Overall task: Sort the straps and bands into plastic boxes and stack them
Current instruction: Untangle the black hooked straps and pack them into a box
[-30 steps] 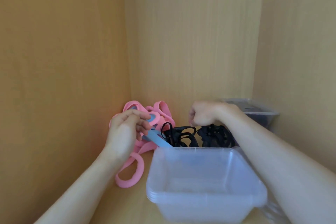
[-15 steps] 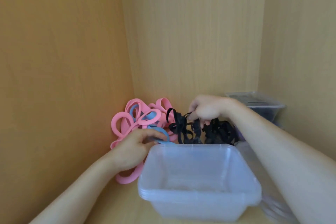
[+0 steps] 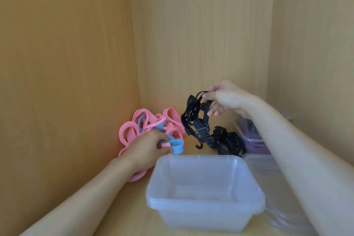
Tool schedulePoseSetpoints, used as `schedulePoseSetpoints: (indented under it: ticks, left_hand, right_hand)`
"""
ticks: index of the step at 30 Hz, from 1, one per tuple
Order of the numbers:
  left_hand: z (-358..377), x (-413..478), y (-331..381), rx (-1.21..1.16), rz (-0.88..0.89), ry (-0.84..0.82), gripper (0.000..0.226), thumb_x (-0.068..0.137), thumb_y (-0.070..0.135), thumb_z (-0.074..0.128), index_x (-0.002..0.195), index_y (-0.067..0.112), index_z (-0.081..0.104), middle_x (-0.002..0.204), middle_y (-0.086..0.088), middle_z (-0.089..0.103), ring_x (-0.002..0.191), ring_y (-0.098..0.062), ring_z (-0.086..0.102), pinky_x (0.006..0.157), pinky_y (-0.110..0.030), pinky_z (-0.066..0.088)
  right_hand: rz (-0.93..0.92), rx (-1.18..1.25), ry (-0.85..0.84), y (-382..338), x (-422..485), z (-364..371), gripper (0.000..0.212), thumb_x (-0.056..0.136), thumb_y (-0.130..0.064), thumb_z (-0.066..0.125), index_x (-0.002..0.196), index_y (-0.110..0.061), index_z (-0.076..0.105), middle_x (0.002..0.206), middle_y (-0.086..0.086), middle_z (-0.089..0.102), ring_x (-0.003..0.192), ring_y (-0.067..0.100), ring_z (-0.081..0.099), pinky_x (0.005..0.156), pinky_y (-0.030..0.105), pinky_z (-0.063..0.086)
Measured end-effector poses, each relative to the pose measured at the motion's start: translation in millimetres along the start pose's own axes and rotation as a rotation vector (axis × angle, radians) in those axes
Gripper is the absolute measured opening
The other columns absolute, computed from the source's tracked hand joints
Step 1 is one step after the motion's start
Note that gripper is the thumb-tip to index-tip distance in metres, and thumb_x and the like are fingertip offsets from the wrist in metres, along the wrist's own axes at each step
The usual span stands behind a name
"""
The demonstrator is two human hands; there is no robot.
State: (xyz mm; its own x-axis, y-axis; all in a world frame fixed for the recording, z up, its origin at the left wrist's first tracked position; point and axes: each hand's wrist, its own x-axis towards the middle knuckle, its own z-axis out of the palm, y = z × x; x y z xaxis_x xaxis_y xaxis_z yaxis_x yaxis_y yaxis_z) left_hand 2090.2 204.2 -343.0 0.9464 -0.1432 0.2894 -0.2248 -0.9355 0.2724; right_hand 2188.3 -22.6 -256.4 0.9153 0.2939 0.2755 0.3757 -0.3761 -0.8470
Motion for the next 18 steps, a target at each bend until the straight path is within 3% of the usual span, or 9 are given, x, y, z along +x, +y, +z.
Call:
schedulePoseSetpoints:
  ticks: [3,6,8,11,13,15,18]
  left_hand:
    - [-8,15,-19,0.105,-0.104,0.104,0.014,0.093,0.04,0.062,0.088,0.029,0.068,0.089,0.008,0.066,0.084,-0.021,0.061,0.064,-0.034,0.045]
    - [-16,45,-23,0.21,-0.106,0.193,0.018,0.082,0.051,0.058,0.071,0.036,0.055,0.084,0.009,0.063,0.075,-0.014,0.058,0.05,-0.027,0.035]
    - [-21,57,-19,0.258,-0.122,0.145,0.022,0.08,0.055,0.066,0.075,0.035,0.061,0.081,0.009,0.066,0.073,-0.013,0.061,0.051,-0.027,0.038]
    - [-28,73,-7,0.252,-0.141,-0.07,0.047,0.074,0.058,0.077,0.101,0.02,0.071,0.094,0.003,0.072,0.084,-0.017,0.068,0.072,-0.037,0.058]
    - [-37,84,1,0.172,-0.114,-0.183,0.06,0.07,0.057,0.081,0.112,0.016,0.07,0.101,0.003,0.072,0.091,-0.018,0.069,0.078,-0.036,0.058]
    - [-44,94,9,0.024,-0.049,-0.203,0.062,0.07,0.054,0.083,0.118,0.018,0.065,0.103,0.007,0.071,0.09,-0.012,0.068,0.078,-0.029,0.055]
    - [-42,102,20,-0.279,0.056,-0.096,0.047,0.079,0.043,0.081,0.118,0.023,0.064,0.1,0.007,0.072,0.086,-0.008,0.068,0.073,-0.023,0.051]
  right_hand:
    - [-0.011,0.113,0.059,-7,-6,-4,0.036,0.097,-0.014,0.065,0.126,-0.001,0.048,0.122,0.018,0.058,0.062,0.026,0.074,0.049,0.026,0.055]
    - [-0.022,0.174,0.094,-13,-9,-8,0.032,0.097,-0.013,0.066,0.122,-0.002,0.048,0.124,0.018,0.056,0.062,0.028,0.074,0.051,0.028,0.057]
    - [-0.029,0.185,0.106,-16,-10,-11,0.024,0.098,-0.013,0.065,0.115,-0.006,0.05,0.119,0.016,0.06,0.063,0.029,0.074,0.054,0.03,0.058]
    - [-0.041,0.197,0.115,-17,-11,-13,0.012,0.098,-0.014,0.064,0.103,-0.009,0.054,0.114,0.013,0.062,0.064,0.028,0.074,0.054,0.03,0.058]
    - [-0.049,0.2,0.118,-18,-11,-13,0.01,0.099,-0.014,0.064,0.099,-0.012,0.054,0.113,0.012,0.062,0.064,0.028,0.074,0.054,0.031,0.058]
    - [-0.053,0.211,0.116,-19,-11,-15,0.013,0.098,-0.015,0.064,0.104,-0.01,0.054,0.113,0.012,0.063,0.065,0.028,0.074,0.054,0.03,0.057]
    - [-0.076,0.265,0.099,-21,-9,-17,0.013,0.098,-0.015,0.064,0.106,-0.007,0.058,0.111,0.015,0.066,0.065,0.027,0.074,0.052,0.028,0.056]
